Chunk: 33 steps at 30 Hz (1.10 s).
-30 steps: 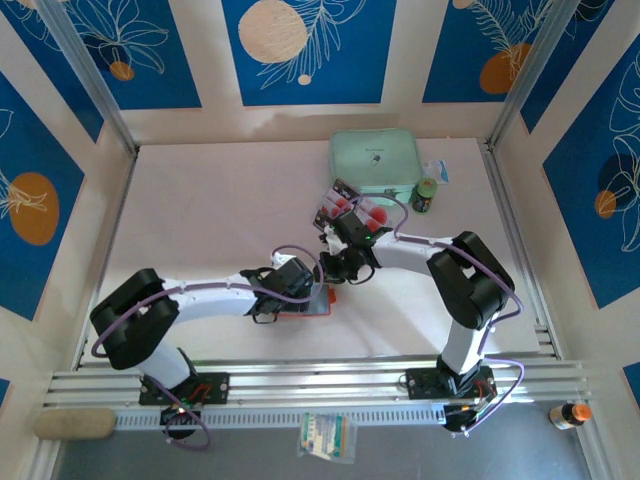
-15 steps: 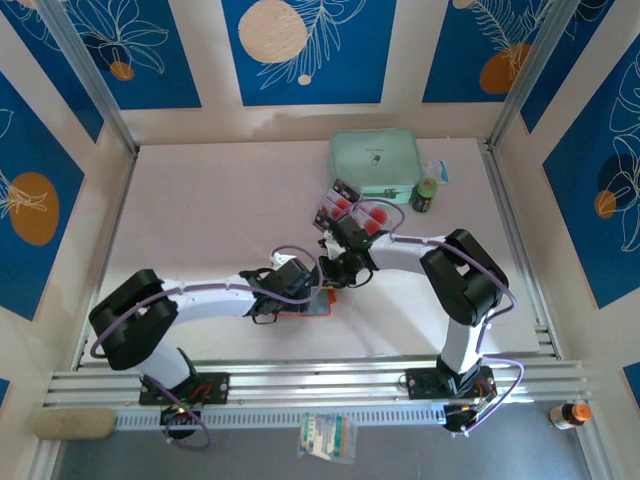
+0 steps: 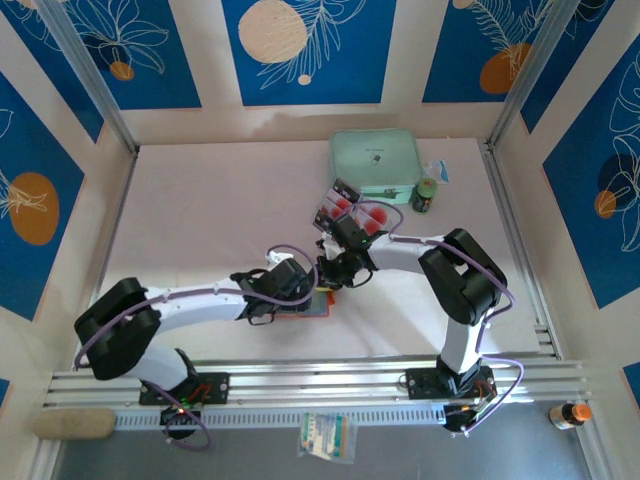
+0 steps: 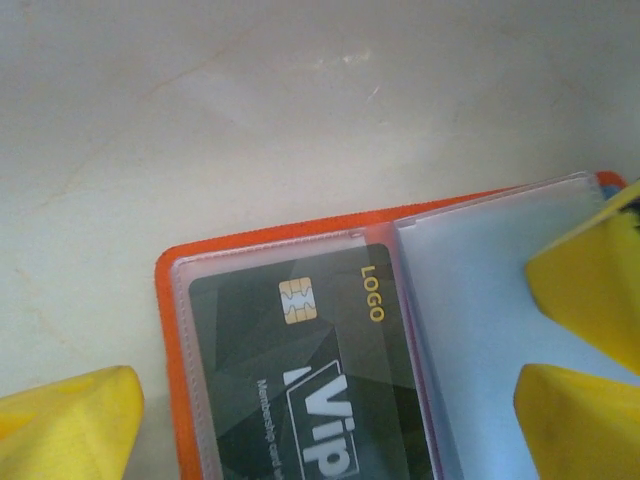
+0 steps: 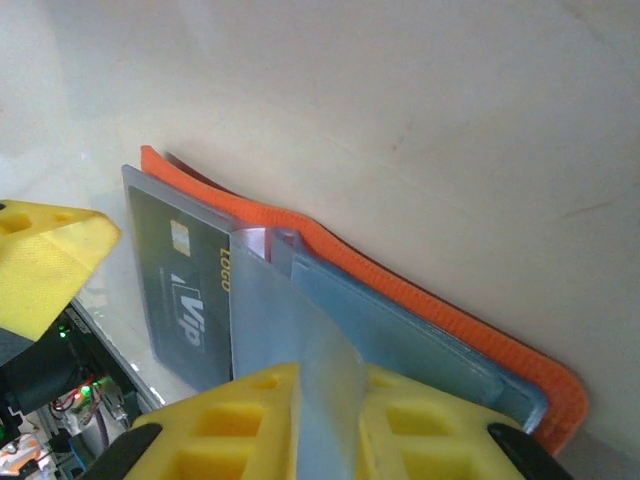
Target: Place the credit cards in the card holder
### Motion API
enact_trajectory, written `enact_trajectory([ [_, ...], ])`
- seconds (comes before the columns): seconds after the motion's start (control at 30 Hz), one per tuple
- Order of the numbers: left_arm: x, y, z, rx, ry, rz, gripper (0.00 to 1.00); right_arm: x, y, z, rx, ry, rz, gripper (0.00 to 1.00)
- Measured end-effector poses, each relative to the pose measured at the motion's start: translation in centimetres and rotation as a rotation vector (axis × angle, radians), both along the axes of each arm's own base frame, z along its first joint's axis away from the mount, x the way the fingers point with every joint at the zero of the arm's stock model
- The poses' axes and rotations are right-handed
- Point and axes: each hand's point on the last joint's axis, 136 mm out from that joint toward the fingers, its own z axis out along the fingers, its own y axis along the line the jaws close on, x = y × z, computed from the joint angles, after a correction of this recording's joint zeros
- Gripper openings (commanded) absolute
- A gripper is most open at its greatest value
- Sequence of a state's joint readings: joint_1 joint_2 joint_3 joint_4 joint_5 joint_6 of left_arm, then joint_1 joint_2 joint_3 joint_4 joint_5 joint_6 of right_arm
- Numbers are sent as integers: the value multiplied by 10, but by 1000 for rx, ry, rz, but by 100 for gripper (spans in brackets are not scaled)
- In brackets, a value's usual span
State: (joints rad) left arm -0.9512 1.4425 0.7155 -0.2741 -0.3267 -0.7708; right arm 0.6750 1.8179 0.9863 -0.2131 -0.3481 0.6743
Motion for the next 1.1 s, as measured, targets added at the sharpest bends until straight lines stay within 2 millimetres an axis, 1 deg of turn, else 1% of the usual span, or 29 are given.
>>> enact_trajectory([
  [0.1,-1,5,13,-30,-34,13,100,-1,3,7,8,-4,1,26],
  [0.23,-1,16,32,-55,-86,36,100,0,14,25,36,-34,15,31],
  [0.33,-2,23,42,-65,-115,50,100,0,21,35,49,-49,26,33],
  [0.57,-4,35,49,-63,-144,69,100,-1,33,45,34,-63,35,35],
  [0.8,-6,46,52,-62,-164,85,100,-3,57,60,60,-78,66,37],
  [0.9,-8,50,55,-74,-175,94,100,-3,65,60,61,-73,70,37],
  [1.1,-12,59,54,-83,-182,112,100,-4,74,46,40,-34,65,37],
])
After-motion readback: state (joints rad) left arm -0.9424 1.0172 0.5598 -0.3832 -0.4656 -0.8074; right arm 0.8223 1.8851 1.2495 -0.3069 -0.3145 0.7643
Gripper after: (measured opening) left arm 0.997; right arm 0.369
